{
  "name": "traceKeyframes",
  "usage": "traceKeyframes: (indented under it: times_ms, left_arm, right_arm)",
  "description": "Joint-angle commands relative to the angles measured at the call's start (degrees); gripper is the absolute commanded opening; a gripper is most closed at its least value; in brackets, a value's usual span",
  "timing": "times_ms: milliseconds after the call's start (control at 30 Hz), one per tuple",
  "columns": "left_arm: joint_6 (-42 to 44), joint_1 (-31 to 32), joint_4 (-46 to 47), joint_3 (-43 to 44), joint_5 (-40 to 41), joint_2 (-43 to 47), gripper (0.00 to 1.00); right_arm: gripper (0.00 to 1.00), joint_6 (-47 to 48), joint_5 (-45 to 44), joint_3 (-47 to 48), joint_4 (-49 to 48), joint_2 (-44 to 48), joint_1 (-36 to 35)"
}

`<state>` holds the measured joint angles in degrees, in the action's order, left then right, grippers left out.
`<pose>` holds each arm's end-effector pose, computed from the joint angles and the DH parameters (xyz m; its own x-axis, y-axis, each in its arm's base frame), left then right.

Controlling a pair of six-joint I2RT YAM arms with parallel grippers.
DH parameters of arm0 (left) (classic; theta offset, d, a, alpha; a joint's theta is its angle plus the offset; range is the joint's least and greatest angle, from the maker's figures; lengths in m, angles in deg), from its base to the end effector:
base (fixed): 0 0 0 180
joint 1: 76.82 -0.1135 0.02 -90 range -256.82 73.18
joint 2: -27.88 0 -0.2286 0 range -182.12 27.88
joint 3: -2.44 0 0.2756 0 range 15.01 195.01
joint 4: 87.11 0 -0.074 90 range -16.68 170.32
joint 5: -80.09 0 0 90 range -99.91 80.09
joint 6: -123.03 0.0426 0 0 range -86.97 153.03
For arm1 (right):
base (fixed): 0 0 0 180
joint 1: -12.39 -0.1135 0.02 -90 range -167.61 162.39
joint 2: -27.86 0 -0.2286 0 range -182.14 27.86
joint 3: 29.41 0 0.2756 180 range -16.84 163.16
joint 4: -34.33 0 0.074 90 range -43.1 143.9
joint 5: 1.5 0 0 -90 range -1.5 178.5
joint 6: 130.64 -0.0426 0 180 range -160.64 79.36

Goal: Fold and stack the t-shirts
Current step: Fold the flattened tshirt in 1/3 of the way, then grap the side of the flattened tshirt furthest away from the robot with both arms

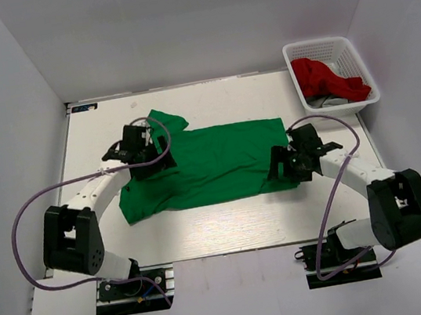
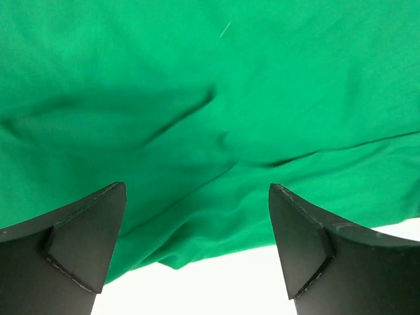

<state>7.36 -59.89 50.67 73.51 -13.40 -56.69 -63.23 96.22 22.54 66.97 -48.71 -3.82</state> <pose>0.3168 -0.0992 0.1805 -0.8526 -0.1924 -0.4859 -0.0509 0.9559 -0.2893 0.2676 0.0837 0.1233 -0.8788 0.1409 -0.4559 -0.0096 0.9500 0.3121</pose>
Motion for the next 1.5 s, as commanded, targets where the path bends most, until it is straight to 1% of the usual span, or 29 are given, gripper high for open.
traceKeyframes:
  times_ms: [0,33,100,133,267,400,467,500,600,733,800,967,1067,1167,1267,1333,1367,1433,1467]
  left_arm:
    - [-3.6,-0.2,3.9,-4.2,-0.9,0.2,0.99]
    - [-3.6,-0.2,3.9,-4.2,-0.9,-0.4,0.99]
    - [-3.6,-0.8,4.4,-4.2,-0.9,-1.6,0.99]
    - [-3.6,-0.8,4.4,-2.5,-0.9,-3.2,0.99]
    - [-3.6,-0.2,3.9,-1.2,-0.2,-6.1,0.99]
    - [-3.6,-1.1,3.9,-1.2,3.3,-8.9,0.99]
    - [-3.6,-1.1,4.6,0.8,5.8,-10.6,0.99]
    - [-3.6,-1.1,4.6,1.5,5.9,-11.2,0.99]
    - [-2.9,-1.1,5.2,5.6,6.5,-13.8,0.99]
    - [-1.8,-1.1,6.3,9.8,10.0,-16.6,0.99]
    - [-1.1,-1.1,6.3,12.9,11.4,-18.7,0.99]
    - [0.1,-1.1,7.0,18.9,10.8,-24.4,0.99]
    - [0.1,-1.1,5.0,24.5,9.5,-26.7,0.99]
    - [0.6,-1.1,5.6,26.4,9.5,-25.5,0.99]
    - [2.6,-1.1,8.8,27.3,8.8,-23.5,0.99]
    - [3.2,-1.1,8.1,29.2,11.7,-24.2,0.99]
    - [3.2,-1.1,5.8,32.6,14.7,-26.7,0.99]
    - [3.2,-1.1,4.2,37.3,17.9,-28.3,0.99]
    - [3.2,-1.1,0.9,42.6,19.6,-32.0,0.99]
  right_arm:
    - [0.90,-2.2,-3.9,-2.9,2.2,2.0,0.1]
    - [0.90,-2.8,-3.9,-5.1,1.6,2.0,0.1]
    - [0.90,-3.3,-4.5,-6.1,0.8,2.0,0.2]
    - [0.90,-3.9,-4.3,-7.4,0.2,1.8,0.1]
    - [0.90,-5.0,-5.2,-8.4,0.1,2.2,0.2]
    - [0.90,-5.3,-6.9,-7.9,1.6,4.0,0.2]
    - [0.90,-5.1,-7.5,-7.8,2.1,4.5,0.2]
    - [0.90,-5.1,-7.5,-7.7,2.4,4.9,0.3]
    - [0.90,-5.2,-7.5,-7.5,2.9,5.4,0.3]
    - [0.90,-5.2,-7.5,-7.5,3.7,6.7,0.3]
    - [0.90,-5.4,-9.7,-7.6,4.4,7.5,0.3]
    - [0.90,-5.0,-10.4,-7.3,5.4,9.7,0.2]
    - [0.90,-3.5,-9.4,-6.6,5.8,11.0,0.2]
    - [0.90,-2.6,-10.1,-4.4,6.0,14.2,0.1]
    - [0.90,-2.4,-14.3,-1.2,6.0,17.3,0.1]
    - [0.90,-1.5,-16.6,0.8,4.7,18.4,0.2]
    - [0.90,-1.4,-18.3,2.4,4.1,18.8,0.4]
    - [0.90,-1.2,-20.6,3.9,3.7,18.0,0.1]
    - [0.90,-2.8,-21.6,5.3,3.7,17.4,0.3]
